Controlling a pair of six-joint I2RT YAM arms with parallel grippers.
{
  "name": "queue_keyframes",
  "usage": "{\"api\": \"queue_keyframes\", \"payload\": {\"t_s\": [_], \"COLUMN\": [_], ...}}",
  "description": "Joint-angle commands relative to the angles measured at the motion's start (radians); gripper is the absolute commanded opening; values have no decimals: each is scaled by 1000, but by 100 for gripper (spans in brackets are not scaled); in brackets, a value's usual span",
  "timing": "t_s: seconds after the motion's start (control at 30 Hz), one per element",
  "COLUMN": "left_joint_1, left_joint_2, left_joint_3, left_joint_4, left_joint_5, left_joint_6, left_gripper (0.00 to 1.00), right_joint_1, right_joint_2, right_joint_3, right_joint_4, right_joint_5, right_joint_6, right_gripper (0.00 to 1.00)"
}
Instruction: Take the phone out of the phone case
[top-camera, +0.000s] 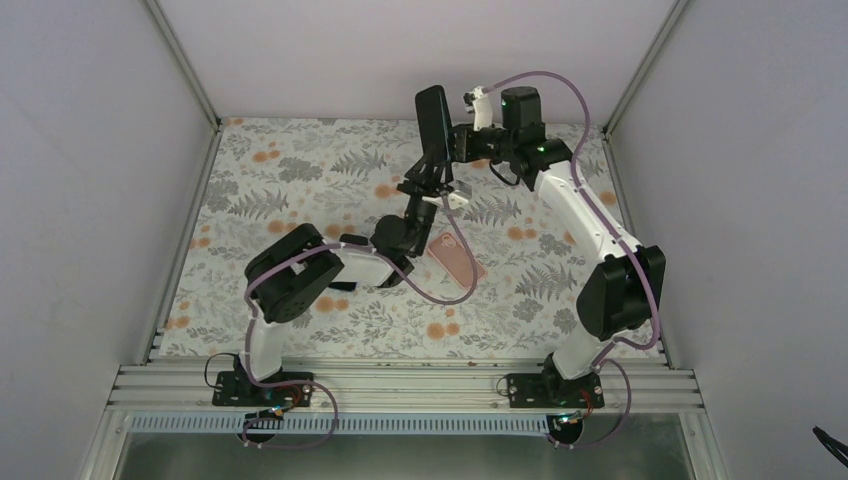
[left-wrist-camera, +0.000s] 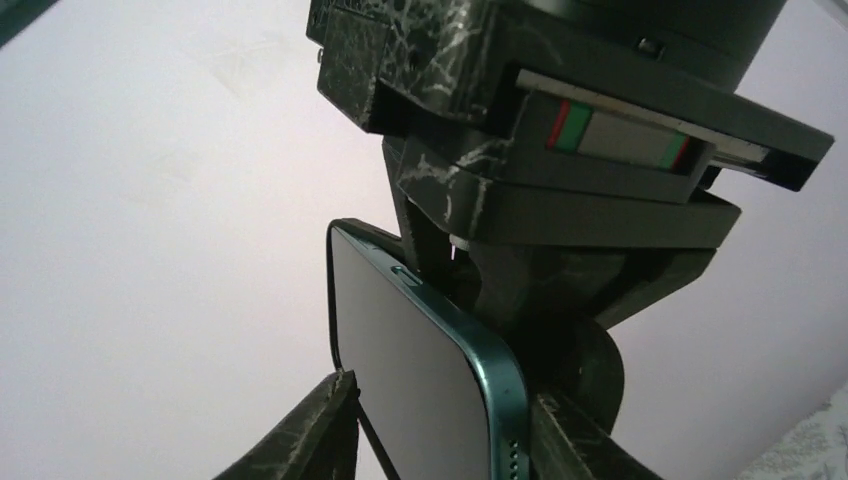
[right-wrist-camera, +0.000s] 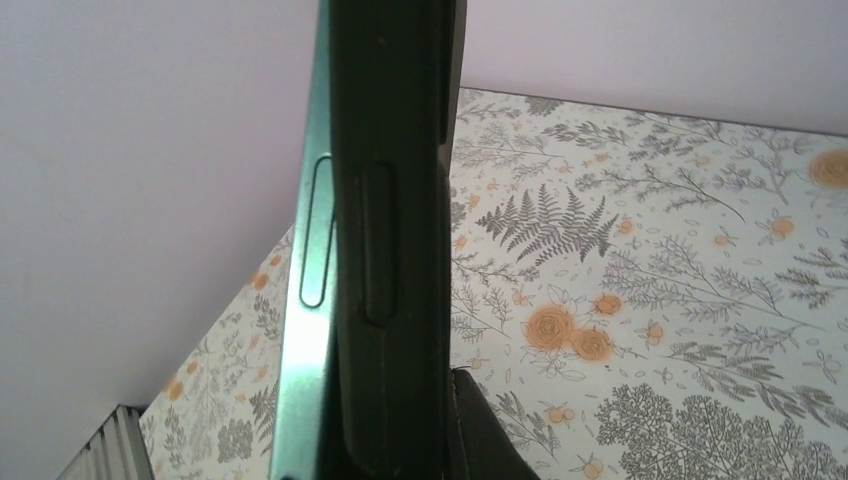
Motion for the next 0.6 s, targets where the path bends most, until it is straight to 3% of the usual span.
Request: {"api": "queue_keyframes", "payload": {"t_s": [0.0,0.13,0.4,0.57], "left_joint_1": [69,66,66,55], "left_joint_2": [72,110,139,130], "left_joint_3": [10,14,43,26], "left_joint_4": [169,270,307,332], "left_joint_5": [-176,-158,-143,-137], "left_joint_6": [180,268,337,355], "left_gripper": [34,29,16,7], "right_joint_1": [5,6,6,1], "right_joint_2": [-54,-63,-49,-44], "right_joint_3": [16,-3,13,4], "right_joint_4": [-96,-94,-109,-95], "right_joint_5": [-220,-227,-253,-169], "right_joint_6": [-42,-48,-60,-69], "right_gripper": [3,3,3,3]}}
